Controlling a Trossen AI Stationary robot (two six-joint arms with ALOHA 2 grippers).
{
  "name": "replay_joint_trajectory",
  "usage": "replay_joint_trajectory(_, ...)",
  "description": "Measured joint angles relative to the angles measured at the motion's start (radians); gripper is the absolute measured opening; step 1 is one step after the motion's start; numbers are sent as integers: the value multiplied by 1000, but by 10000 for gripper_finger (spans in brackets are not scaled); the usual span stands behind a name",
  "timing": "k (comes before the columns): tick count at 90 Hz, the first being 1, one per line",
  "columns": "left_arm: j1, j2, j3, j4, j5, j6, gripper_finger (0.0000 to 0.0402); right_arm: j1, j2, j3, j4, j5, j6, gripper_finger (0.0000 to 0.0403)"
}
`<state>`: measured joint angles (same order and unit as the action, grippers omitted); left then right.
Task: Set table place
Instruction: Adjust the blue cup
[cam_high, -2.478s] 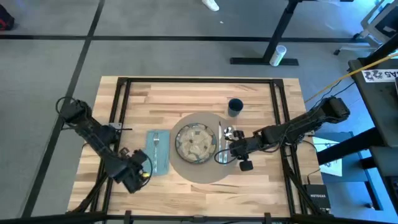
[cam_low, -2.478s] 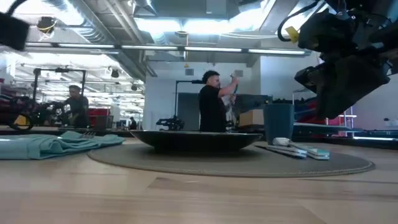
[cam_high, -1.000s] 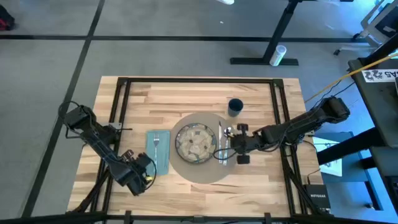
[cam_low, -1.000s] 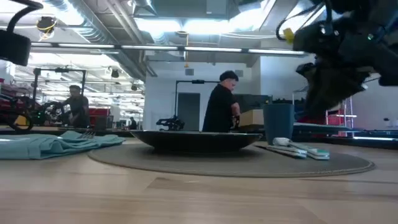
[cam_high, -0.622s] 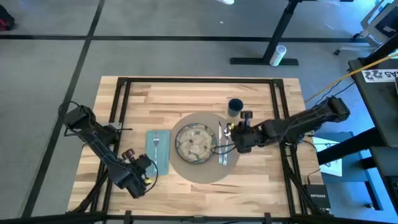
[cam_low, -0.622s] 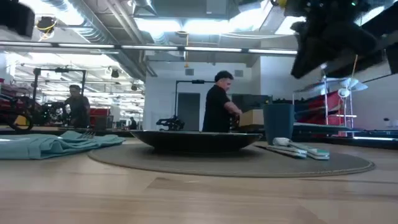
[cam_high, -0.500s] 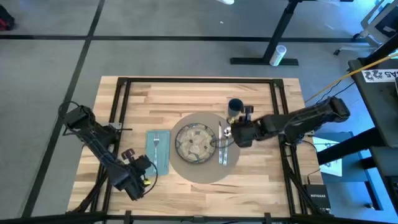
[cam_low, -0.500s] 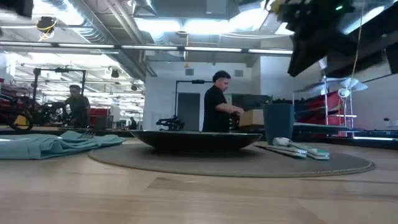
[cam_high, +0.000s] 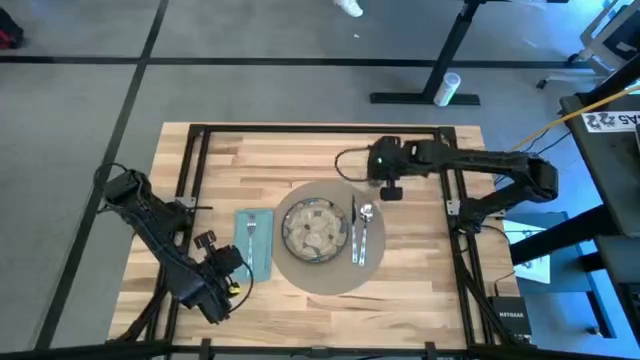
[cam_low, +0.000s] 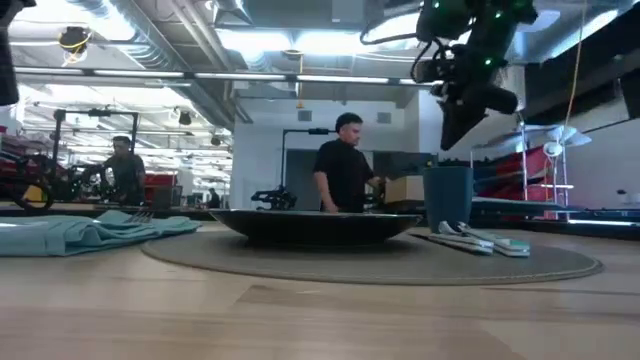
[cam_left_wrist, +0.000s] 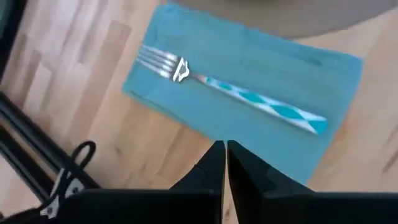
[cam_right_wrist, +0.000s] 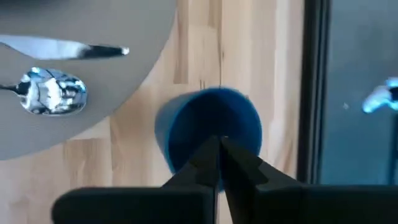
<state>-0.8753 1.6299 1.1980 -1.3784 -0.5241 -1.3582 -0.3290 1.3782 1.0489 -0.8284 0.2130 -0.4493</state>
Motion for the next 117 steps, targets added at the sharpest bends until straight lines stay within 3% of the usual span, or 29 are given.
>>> replay_joint_trajectory(12, 0, 0, 0, 0, -15, -1, 0, -64, 38, 0, 3, -96, -48, 0)
replay_joint_trajectory(23, 0, 0, 0, 0, -21, -3, 0, -94, 87, 0, 3, -122, -81, 0)
replay_joint_trajectory(67, 13, 0, 0, 2, -44, 1, 0, -98, 205, -1, -3, -306, -131, 0)
replay_joint_trajectory(117, 12, 0, 0, 2, -43, 1, 0, -97, 204, -1, 2, -364, -153, 0)
